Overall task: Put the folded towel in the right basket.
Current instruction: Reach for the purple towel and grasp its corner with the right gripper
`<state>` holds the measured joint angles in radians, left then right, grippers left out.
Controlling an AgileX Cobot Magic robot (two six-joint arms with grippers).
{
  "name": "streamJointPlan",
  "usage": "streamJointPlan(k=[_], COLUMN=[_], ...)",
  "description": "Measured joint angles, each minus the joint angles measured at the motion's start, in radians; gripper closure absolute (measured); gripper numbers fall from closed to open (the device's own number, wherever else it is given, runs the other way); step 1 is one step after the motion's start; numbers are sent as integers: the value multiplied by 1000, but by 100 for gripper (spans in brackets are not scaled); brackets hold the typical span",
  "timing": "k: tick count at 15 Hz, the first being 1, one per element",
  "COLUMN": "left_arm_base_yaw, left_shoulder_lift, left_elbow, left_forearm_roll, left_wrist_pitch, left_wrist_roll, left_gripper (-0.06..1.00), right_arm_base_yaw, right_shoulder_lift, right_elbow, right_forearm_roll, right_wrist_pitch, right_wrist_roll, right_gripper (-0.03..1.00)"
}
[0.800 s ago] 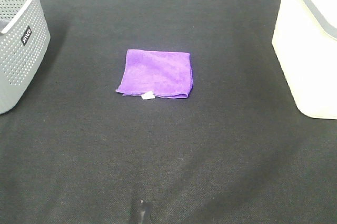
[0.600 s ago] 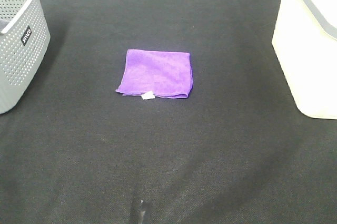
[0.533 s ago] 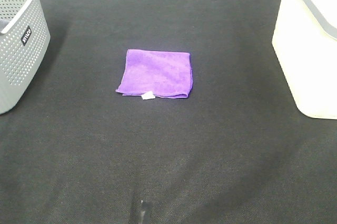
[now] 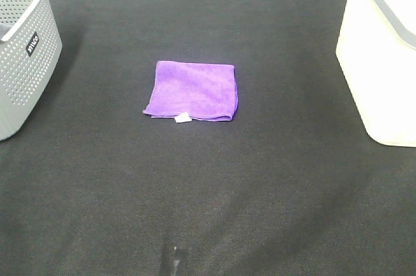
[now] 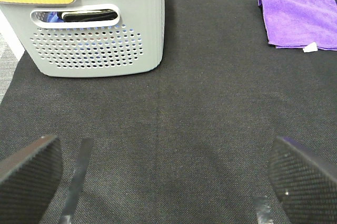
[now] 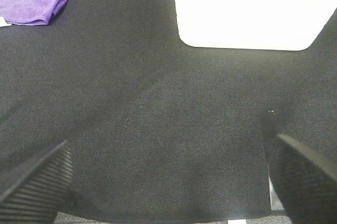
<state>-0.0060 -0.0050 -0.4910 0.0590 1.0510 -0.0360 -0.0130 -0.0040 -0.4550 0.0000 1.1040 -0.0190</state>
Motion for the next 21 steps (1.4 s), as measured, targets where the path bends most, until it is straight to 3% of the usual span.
streamJointPlan(k=[21], left_arm_base_yaw=[0], left_shoulder_lift=[0], left_elbow=[0], left_forearm_roll=[0], left_wrist_pitch=[0], left_wrist_roll=[0], left_gripper=[-4], right_arm_base_yaw=[0], right_shoulder_lift=[0], right_elbow=[0], right_forearm_roll=[0], right_wrist_pitch=[0], right_wrist_roll=[0], right_gripper=[1])
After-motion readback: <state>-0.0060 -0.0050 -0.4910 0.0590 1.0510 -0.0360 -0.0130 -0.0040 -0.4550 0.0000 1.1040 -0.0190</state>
